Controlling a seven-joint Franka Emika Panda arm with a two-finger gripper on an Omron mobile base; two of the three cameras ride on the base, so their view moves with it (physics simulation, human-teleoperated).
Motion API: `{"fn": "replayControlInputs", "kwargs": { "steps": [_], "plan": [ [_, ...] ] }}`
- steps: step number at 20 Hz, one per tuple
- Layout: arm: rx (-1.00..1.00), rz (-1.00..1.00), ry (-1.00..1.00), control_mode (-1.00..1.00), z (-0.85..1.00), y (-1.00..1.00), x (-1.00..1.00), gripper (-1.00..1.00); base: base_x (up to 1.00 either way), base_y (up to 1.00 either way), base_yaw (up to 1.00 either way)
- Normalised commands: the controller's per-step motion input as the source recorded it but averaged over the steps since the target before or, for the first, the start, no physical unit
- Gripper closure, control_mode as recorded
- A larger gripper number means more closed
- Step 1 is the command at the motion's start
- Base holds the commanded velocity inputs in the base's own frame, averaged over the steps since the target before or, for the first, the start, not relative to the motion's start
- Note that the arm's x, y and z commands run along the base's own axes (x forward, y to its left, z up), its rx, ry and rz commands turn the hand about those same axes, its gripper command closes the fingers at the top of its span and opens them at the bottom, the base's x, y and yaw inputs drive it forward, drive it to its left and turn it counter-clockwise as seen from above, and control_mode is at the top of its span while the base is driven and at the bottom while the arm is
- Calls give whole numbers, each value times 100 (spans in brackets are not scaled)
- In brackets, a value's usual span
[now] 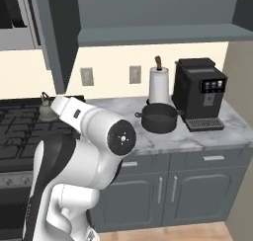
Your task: Pick the kettle from the cabinet and place it on a stove burner. Then pick the pot from the counter and place it on another stove burner. Finally, turn both burners on.
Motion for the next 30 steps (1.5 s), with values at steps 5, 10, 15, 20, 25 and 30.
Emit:
{"fn": "replayControlInputs", "kwargs": {
  "steps": [5, 10, 15, 20, 25, 30],
  "plan": [
    [0, 0, 0, 100, 0, 0, 0, -100, 0, -52, 14],
    [0, 0, 0, 100, 0, 0, 0, -100, 0, -42, 12],
    [0, 0, 0, 100, 0, 0, 0, -100, 2, -39, 10],
    [0, 0, 0, 100, 0, 0, 0, -100, 33, -20, 15],
    [0, 0, 0, 100, 0, 0, 0, -100, 50, -10, 14],
    [0, 0, 0, 100, 0, 0, 0, -100, 37, -29, 10]
  ]
}}
